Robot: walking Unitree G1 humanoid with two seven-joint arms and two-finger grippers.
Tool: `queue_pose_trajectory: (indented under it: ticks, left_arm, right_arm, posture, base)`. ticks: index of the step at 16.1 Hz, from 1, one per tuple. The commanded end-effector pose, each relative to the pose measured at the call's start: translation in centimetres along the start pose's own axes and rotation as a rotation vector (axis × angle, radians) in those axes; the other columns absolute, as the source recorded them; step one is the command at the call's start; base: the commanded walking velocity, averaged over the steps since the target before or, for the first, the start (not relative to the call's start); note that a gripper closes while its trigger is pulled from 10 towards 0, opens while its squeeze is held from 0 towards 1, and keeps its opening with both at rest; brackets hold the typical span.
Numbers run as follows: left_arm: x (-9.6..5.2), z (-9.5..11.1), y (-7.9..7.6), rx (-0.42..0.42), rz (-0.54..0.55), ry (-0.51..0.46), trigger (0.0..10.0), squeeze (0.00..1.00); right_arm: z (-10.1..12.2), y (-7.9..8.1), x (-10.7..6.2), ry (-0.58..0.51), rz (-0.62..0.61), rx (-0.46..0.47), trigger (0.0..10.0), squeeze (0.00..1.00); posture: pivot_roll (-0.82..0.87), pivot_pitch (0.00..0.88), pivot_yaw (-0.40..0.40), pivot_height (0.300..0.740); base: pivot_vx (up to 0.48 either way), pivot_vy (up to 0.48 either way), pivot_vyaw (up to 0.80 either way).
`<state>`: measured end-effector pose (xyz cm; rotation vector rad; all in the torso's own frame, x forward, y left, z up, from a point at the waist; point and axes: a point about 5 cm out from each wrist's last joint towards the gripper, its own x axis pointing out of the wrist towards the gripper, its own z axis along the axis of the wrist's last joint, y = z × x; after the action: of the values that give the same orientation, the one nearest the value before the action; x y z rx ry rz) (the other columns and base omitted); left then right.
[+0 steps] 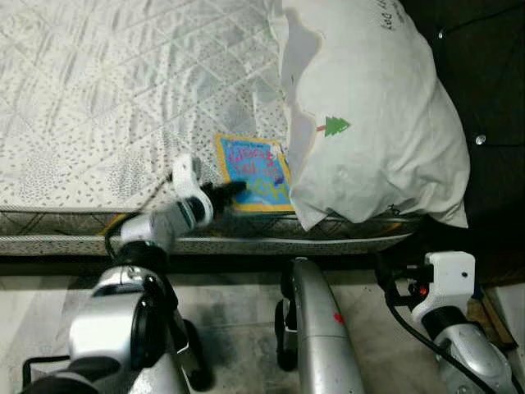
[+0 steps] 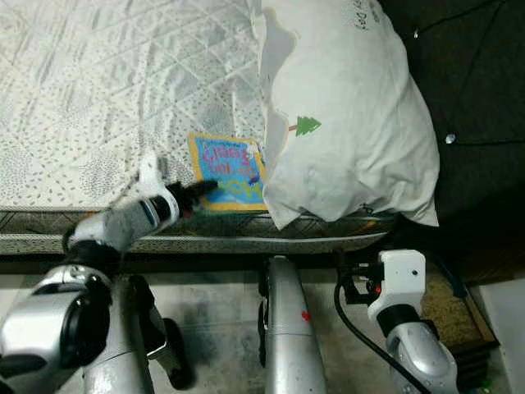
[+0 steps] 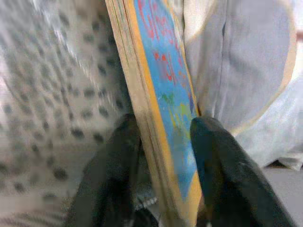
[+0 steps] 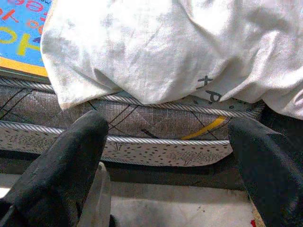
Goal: Clean up the room
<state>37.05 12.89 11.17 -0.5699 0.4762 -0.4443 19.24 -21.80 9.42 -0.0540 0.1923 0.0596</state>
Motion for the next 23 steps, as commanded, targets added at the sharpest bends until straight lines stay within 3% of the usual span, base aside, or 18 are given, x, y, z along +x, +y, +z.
queue_pose_trajectory:
  ticks: [1, 9, 12, 15, 20, 23]
  left_arm:
    - [0.0, -0.1, 0.3, 0.017, 0.026, 0.009, 10.0, 1.00]
    - [-0.9, 1.7, 2.2, 0.064, 0.140, -0.064, 10.0, 1.00]
    - [-1.4, 3.0, 3.1, 0.084, 0.257, -0.157, 10.0, 1.00]
    - [-1.4, 3.1, 2.9, 0.142, 0.295, -0.226, 10.0, 1.00]
    - [-1.4, -0.6, 0.4, 0.251, 0.214, -0.327, 10.0, 1.00]
    - [-1.5, -5.4, -2.7, 0.317, 0.102, -0.259, 10.0, 1.00]
  right_arm:
    - [-0.4, -0.7, -0.3, 0.026, -0.022, -0.016, 10.0, 0.00]
    - [-0.4, -0.6, 0.1, 0.017, -0.022, -0.020, 10.0, 0.00]
    - [-0.3, -0.6, 0.4, 0.012, -0.026, -0.022, 10.0, 0.00]
    - [-0.3, -0.4, 0.7, 0.003, -0.029, -0.015, 10.0, 0.00]
    - [-0.5, 0.3, 1.3, -0.006, -0.015, -0.001, 10.0, 0.00]
    - [-0.5, 0.5, 1.7, -0.010, -0.010, 0.005, 10.0, 0.00]
  posture:
    - [-0.24, 0.270, -0.115, 0.552]
    - [-0.23, 0.256, -0.112, 0.552]
    - [-0.23, 0.250, -0.108, 0.552]
    - [-0.22, 0.237, -0.099, 0.552]
    - [-0.18, 0.230, -0.092, 0.552]
    - [-0.17, 0.229, -0.088, 0.552]
  base:
    - [0.000, 0.000, 0.00]
    - [0.000, 0.000, 0.00]
    - [0.000, 0.000, 0.00]
    - [0.000, 0.000, 0.00]
    - [0.000, 0.000, 0.00]
    - [0.000, 0.000, 0.00]
